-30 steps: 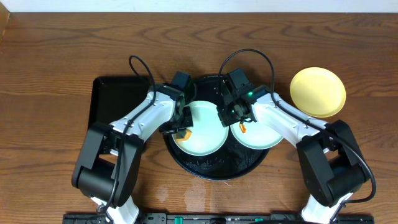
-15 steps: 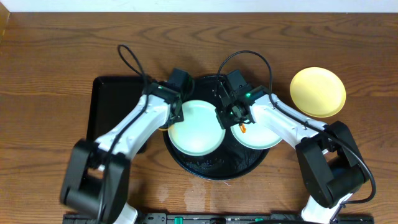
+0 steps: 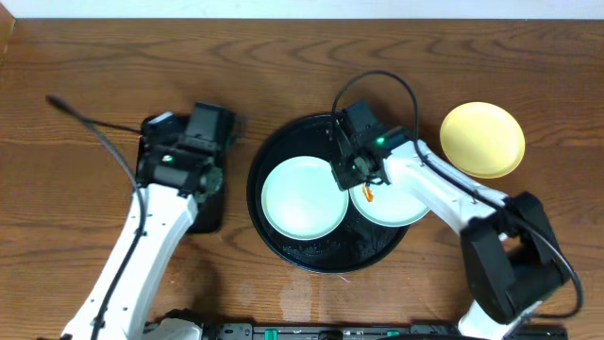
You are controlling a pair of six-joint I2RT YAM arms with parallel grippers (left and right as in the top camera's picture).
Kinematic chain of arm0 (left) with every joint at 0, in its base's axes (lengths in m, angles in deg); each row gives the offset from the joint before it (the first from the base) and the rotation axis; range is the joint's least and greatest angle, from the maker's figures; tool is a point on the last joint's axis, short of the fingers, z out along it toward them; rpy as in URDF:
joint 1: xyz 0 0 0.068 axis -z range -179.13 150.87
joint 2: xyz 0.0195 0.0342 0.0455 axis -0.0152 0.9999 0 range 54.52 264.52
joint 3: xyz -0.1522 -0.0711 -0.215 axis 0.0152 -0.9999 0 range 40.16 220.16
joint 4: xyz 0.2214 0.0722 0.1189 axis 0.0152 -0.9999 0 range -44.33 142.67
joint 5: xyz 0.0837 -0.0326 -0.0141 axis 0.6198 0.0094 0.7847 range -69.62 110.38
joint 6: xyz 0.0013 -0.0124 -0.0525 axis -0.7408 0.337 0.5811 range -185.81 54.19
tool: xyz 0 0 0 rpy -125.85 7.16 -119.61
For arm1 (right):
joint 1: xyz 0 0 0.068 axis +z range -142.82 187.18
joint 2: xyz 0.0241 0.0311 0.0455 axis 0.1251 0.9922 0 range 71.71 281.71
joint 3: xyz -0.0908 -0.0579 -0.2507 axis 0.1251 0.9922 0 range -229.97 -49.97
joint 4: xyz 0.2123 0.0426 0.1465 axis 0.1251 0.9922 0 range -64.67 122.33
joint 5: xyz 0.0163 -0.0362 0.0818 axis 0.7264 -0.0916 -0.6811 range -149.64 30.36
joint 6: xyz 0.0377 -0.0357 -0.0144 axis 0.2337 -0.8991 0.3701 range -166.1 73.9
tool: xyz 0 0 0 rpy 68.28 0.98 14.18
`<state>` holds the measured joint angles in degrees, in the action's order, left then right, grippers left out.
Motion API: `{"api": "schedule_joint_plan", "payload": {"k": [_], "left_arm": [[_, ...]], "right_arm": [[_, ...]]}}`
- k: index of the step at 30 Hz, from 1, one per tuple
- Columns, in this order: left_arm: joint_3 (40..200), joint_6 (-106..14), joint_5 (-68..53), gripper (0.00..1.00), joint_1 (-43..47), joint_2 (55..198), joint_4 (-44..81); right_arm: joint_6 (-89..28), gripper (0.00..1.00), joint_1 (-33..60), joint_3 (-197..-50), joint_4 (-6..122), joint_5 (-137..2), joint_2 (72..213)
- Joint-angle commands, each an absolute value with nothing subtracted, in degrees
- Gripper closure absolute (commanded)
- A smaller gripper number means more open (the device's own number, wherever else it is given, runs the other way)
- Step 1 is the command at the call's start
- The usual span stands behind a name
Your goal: Clean dirty plates on tray and stack at the side
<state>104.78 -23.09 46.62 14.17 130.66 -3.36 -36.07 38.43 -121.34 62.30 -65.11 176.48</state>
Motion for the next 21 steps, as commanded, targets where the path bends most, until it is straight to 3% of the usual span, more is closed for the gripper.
{"api": "schedule_joint_plan", "payload": {"k": [1,5,8,15,21], "left_arm": [[105.6,-21.2,42.9,0.93,10.5,130.2,-5.7],[105.1,-21.2,41.7,0.93,8.1,130.2,-8.0],[105.1,-21.2,41.7,0.92,7.4,130.2,-9.1],[105.1,-21.1,40.3,0.92,7.4,130.2,-9.2],[105.1,-21.2,40.3,0.92,7.4,130.2,-9.3]], "right_arm": [[-38.1,0.99,38.5,-126.7,63.3,-59.2,169.4],[-40.4,0.99,39.2,-128.3,64.1,-54.8,165.4],[-40.4,0.81,39.0,-128.2,64.7,-54.9,165.0],[-43.0,0.59,39.2,-127.6,66.5,-66.8,174.7],[-43.8,0.57,40.4,-127.6,66.2,-68.1,183.3]]}}
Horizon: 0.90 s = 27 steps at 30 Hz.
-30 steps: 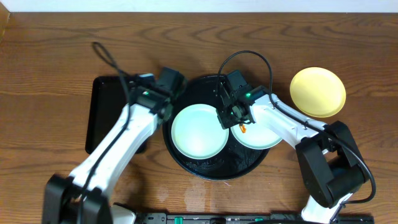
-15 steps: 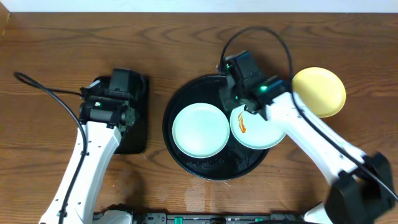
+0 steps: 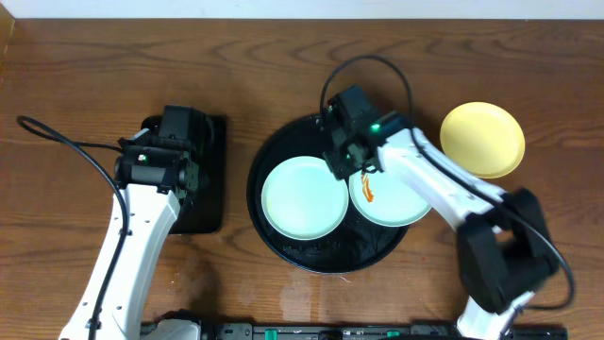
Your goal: Clean dirty plates on tray and stack at the side
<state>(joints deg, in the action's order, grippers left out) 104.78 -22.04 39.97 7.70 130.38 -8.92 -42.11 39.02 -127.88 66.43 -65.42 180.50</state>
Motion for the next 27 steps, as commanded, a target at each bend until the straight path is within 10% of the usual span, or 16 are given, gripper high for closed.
{"api": "schedule_joint_plan", "payload": {"k": [1,8,12,27], "left_arm": [[105.1,-21.2,40.3,0.92,7.4,130.2,-9.3],[105.1,-21.1,40.3,0.92,7.4,130.2,-9.2],[105.1,-21.2,40.3,0.92,7.4,130.2,-9.2],[104.9,-21.2,40.0,0.92,7.4,130.2,-9.5]], "right_arm": [[-44.6,0.56,40.7,-127.6,66.1,-68.3,184.6],[-45.1,0.61,42.3,-127.6,66.5,-68.3,189.1],[-44.9,0.99,43.5,-127.6,66.4,-67.7,189.5],[-37.8,0.99,45.8,-139.4,73.0,-39.3,182.0]]}}
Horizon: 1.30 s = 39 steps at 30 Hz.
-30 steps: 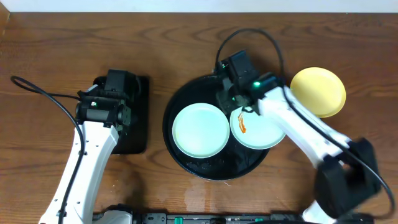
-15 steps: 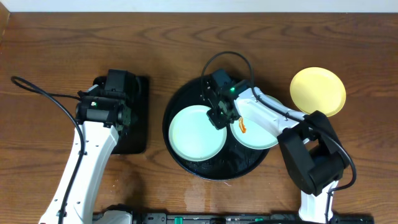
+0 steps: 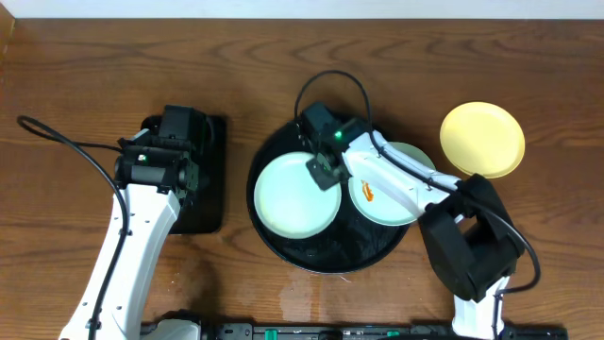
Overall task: Clean dirty plates on tray and stack at the side
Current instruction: 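Lift the blue plate with the right gripper and stack it on the cream plate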
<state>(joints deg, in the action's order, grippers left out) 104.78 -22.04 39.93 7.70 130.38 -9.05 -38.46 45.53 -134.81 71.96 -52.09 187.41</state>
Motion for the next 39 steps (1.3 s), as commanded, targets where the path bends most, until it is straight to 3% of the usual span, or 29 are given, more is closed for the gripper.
{"api": "schedule_joint_plan", "payload": {"k": [1,8,16,24,30,39], "left_arm": [[104.9,-21.2,39.8,0.92,7.4,130.2,-9.5],[104.9,-21.2,39.8,0.92,7.4,130.2,-9.5],[104.9,-21.1,38.7,0.92,7.4,130.2,-9.4],[104.9,-21.1,38.8,0.92,7.4,130.2,-9.4],[104.9,-21.1,38.8,0.92,7.4,130.2,-9.4],[104.9,-21.1,38.8,0.92,7.4,130.2,-9.5]], "right_arm": [[-39.2,0.99,46.1,-140.5,73.6,-37.9,180.8],[-47.7,0.99,49.5,-143.0,74.4,-27.7,172.6],[-56.6,0.99,55.6,-143.0,71.8,-2.8,168.7],[-56.5,0.99,57.8,-143.0,71.7,0.9,168.9],[-45.8,0.99,54.6,-143.0,74.9,-9.7,168.9],[-36.9,0.99,33.8,-143.0,79.9,-52.0,168.9]]}}
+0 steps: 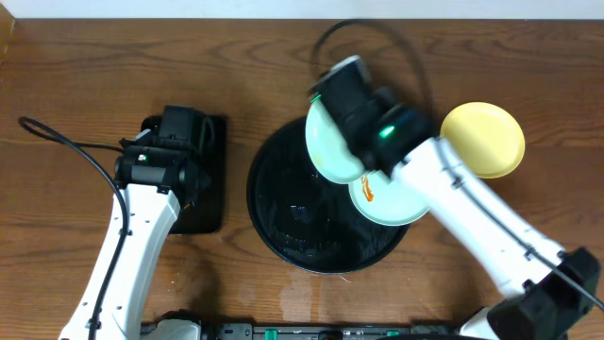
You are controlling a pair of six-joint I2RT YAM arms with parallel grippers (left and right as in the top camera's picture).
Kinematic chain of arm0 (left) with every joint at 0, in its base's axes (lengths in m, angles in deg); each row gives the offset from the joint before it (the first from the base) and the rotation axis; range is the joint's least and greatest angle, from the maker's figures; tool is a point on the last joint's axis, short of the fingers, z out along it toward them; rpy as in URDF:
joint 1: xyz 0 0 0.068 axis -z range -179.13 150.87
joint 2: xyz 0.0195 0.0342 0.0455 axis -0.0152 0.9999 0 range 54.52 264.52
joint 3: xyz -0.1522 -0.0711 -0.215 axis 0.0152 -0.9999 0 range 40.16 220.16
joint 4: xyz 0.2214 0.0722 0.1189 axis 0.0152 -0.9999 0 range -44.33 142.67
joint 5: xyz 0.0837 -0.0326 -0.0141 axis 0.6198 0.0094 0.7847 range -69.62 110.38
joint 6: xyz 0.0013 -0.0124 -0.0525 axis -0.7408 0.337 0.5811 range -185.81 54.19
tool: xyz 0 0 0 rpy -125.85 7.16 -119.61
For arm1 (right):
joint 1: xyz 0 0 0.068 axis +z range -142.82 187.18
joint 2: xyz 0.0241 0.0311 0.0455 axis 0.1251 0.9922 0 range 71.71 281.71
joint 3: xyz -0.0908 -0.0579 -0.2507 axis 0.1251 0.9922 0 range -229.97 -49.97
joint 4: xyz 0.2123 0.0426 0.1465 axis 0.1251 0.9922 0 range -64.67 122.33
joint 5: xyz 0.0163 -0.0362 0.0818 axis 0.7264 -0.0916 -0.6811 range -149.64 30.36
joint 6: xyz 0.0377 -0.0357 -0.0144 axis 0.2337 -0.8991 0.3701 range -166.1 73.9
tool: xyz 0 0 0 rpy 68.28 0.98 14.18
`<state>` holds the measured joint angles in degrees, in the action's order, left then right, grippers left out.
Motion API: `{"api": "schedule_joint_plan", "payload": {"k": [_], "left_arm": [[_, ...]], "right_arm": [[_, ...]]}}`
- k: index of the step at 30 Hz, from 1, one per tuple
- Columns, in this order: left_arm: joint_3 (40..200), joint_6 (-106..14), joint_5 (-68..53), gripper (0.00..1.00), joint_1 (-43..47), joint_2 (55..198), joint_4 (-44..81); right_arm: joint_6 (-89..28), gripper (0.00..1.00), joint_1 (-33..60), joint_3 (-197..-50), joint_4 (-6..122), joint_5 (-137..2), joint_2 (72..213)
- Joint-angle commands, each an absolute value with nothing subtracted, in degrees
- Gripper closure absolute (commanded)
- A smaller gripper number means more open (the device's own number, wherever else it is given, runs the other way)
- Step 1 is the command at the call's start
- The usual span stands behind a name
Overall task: Clean dirty plates on tray and stack at the side
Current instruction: 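Lift the blue plate with the right gripper and stack it on the cream plate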
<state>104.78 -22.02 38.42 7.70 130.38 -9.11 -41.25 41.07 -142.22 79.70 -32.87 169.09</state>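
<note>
My right gripper (pixel 332 111) is raised over the back of the round black tray (pixel 283 231) and is shut on the rim of a clean pale green plate (pixel 330 151), which hangs tilted above the tray. A second pale green plate (pixel 389 206) with an orange smear lies on the tray's right side, partly under my right arm. On the table to the right of the tray rests a yellow plate (pixel 483 139). My left gripper (pixel 179 161) hovers over a black rectangular pad (pixel 206 203) at the left; its fingers are hidden beneath the wrist.
Cables loop from both arms, one across the left of the wooden table (pixel 75 57) and one above the tray. The robot's base bar runs along the front edge.
The clean green plate lay flat in the tray's left half with my right gripper at its rim. Now it hangs tilted above the tray in that gripper. The left arm has not moved.
At first my right gripper sat between the two green plates in the tray, and my left gripper was over the pad's far corner. The left gripper then shifted left over the pad and stayed. My right gripper moved to the left plate's rim and now holds it lifted.
</note>
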Motion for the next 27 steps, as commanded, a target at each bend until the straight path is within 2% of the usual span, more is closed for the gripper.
{"api": "schedule_joint_plan", "payload": {"k": [1,6,12,15,21,27], "left_arm": [[104.9,-21.1,38.8,0.92,7.4,130.2,-9.5],[104.9,-21.1,38.8,0.92,7.4,130.2,-9.4],[104.9,-21.1,38.8,0.92,7.4,130.2,-9.4],[104.9,-21.1,38.8,0.92,7.4,130.2,-9.2],[104.9,-21.1,38.8,0.92,7.4,130.2,-9.2],[104.9,-21.1,38.8,0.92,7.4,130.2,-9.2]], "right_arm": [[-36.9,0.99,30.7,-143.0,80.1,-56.2,168.9],[-38.4,0.99,12.5,-142.8,81.4,-69.5,169.4],[-40.2,0.99,-4.8,-139.5,82.8,-67.0,169.9],[-40.1,0.99,-10.5,-135.7,80.2,-67.6,169.9],[-38.2,0.99,-16.7,-126.6,70.5,-71.5,169.9],[-35.4,0.98,-18.0,-121.9,64.7,-69.0,169.9]]}}
